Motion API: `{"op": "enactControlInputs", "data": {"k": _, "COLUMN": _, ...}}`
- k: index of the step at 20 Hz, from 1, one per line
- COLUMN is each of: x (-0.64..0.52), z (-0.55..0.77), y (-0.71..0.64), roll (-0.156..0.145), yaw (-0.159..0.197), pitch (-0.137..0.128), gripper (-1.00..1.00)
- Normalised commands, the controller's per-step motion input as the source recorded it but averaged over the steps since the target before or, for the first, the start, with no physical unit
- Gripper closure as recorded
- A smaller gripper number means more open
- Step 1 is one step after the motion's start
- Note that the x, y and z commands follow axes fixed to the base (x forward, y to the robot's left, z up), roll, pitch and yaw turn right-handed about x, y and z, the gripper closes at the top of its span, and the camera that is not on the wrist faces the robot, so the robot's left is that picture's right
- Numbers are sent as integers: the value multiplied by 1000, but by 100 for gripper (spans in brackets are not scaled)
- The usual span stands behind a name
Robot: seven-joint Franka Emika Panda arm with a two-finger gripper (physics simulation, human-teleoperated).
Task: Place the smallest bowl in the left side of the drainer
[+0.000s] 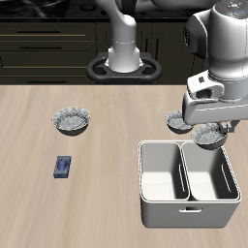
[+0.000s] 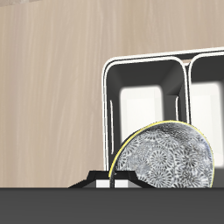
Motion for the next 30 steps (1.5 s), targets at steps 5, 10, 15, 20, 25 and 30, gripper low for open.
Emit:
{"op": "enactControlInputs", "data": {"k": 5, "x": 31, "z": -323, "y": 0, "roll": -15, "yaw": -9, "pitch": 36, "gripper": 100}}
{"op": "enactControlInputs", "data": {"k": 10, "x": 18, "z": -306, "y": 14, "roll": 0, "yaw": -14, "pitch": 39, "gripper": 100}}
{"op": "enactControlInputs", "data": {"k": 15, "x": -39, "z": -281, "y": 141, "roll": 24, "yaw": 20, "pitch": 30, "gripper": 100}}
{"op": "enactControlInputs", "data": {"k": 20, "x": -9, "z": -153, "y": 26, "roll": -4, "yaw": 25, "pitch": 21, "gripper": 100}}
{"op": "enactControlInputs", "data": {"k": 25, "x": -6, "z": -133, "y": -29, "roll": 21, "yaw": -29, "pitch": 23, "gripper": -100}}
{"op": "enactControlInputs", "data": {"k": 30, "x": 15, "z": -102, "y": -17, "roll": 9, "yaw": -6, "pitch": 20, "gripper": -100}}
